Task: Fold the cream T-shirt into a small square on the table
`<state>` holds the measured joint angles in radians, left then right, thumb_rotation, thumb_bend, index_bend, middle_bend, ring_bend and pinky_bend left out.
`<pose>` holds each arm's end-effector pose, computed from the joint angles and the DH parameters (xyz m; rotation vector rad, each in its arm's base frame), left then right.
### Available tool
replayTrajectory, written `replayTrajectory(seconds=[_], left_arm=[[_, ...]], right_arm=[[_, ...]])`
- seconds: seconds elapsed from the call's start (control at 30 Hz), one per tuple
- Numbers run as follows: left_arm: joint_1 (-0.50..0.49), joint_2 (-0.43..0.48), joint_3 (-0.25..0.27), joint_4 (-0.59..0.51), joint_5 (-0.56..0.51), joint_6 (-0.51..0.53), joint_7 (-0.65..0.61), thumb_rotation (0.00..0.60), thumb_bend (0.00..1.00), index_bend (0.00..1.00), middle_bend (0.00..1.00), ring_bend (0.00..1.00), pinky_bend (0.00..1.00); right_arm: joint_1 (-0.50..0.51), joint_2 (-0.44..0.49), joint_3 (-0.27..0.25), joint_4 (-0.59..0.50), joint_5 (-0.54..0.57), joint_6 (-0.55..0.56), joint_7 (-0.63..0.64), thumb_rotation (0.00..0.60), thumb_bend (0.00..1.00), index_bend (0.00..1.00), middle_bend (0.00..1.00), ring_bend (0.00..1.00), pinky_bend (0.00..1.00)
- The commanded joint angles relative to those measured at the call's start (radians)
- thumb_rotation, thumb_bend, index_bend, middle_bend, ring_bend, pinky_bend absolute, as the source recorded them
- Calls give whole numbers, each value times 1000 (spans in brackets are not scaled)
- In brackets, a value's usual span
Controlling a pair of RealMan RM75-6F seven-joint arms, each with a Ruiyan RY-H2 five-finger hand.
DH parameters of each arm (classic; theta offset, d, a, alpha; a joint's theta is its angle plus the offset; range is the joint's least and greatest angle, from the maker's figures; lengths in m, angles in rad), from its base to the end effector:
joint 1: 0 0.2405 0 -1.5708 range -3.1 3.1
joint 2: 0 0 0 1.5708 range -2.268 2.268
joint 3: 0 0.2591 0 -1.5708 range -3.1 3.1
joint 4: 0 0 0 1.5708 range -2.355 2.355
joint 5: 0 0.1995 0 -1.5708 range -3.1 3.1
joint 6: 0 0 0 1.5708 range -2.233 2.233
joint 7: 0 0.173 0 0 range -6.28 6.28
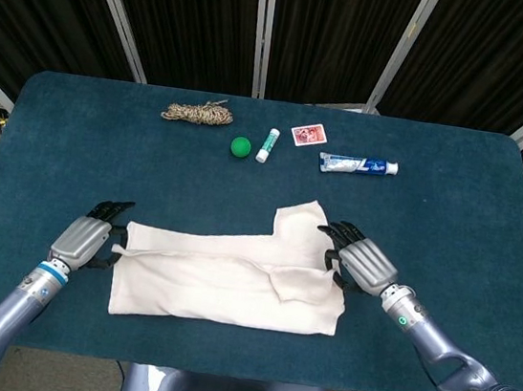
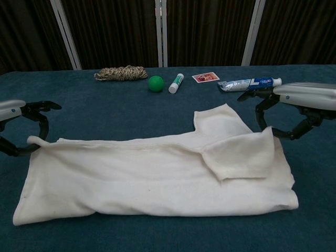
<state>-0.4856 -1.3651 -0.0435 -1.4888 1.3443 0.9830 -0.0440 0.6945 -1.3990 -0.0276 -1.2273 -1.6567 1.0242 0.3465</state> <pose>-0.2534 0.3065 0.0255 -1.7724 -1.2165 -0.8707 -0.2085 -0.3553 0.0228 2.0906 -0.9445 1.0123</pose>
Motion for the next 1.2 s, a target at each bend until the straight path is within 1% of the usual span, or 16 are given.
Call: replayTrajectory(seconds=[0.03,0.2,0.33,0.43,0.77,1.2], left_arm=[[-6,-9,-7,13,-11,-10,-7,600,540,861,0,0,0],[-14,-21,-16,43,-28,-21,-5,600,540,861,0,0,0],[-24,-40,-25,79,-52,-36,19,600,540,861,0,0,0],[-29,-55,-30,97,-72,-51,18,600,540,861,0,0,0],[-47,-87,-44,132,-99,-79,16,600,540,861,0,0,0],[-64,-111,-55,173,-111,-102,2,600,540,861,0,0,0]], right_arm=[[4,-11,7,15,13,-10,-1,600,452,756,71,0,0],[10,-27,18,42,31,-23,-1,600,451,756,71,0,0],[18,-52,26,69,56,-53,-3,600,452,756,74,0,0],[25,-67,29,89,63,-68,-22,600,451,755,75,0,0],[48,-113,52,133,95,-105,-52,600,451,753,75,0,0],[59,-149,83,183,126,-103,-66,600,451,752,77,0,0]])
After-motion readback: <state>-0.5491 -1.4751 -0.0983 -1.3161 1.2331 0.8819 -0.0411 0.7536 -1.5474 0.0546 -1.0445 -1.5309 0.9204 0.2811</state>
